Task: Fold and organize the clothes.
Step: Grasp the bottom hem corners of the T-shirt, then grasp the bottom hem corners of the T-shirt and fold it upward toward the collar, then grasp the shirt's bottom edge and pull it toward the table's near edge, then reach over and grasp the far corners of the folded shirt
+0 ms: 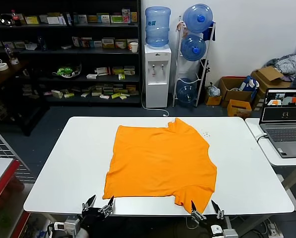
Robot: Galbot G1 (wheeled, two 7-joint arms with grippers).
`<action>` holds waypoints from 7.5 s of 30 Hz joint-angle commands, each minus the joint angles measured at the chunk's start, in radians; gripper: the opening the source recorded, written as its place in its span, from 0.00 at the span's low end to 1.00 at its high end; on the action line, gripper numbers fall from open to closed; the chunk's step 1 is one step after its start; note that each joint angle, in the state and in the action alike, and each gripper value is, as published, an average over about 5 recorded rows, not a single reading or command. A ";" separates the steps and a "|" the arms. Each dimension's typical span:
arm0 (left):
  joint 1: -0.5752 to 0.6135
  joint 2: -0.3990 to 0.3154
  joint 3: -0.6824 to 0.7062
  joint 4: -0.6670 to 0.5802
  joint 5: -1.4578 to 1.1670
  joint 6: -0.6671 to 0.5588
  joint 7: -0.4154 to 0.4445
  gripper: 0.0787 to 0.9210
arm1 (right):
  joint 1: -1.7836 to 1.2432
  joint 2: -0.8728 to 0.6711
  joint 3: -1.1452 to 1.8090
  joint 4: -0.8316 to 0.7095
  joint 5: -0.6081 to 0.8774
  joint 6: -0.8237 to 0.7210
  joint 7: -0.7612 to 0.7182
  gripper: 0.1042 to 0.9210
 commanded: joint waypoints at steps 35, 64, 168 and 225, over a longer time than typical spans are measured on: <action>0.132 0.119 -0.036 -0.121 -0.100 -0.007 -0.015 0.01 | -0.275 -0.150 0.037 0.221 0.116 0.083 0.040 0.02; -0.451 0.181 0.154 0.179 -0.143 -0.090 0.024 0.01 | 0.450 -0.256 -0.142 -0.115 0.340 0.025 0.172 0.02; 0.086 0.273 0.060 -0.161 -0.270 0.134 -0.175 0.02 | -0.212 -0.449 0.067 0.214 0.435 -0.136 0.213 0.02; -0.812 0.085 0.295 0.581 -0.235 0.132 0.026 0.88 | 1.068 -0.123 -0.420 -0.826 0.480 -0.196 0.073 0.88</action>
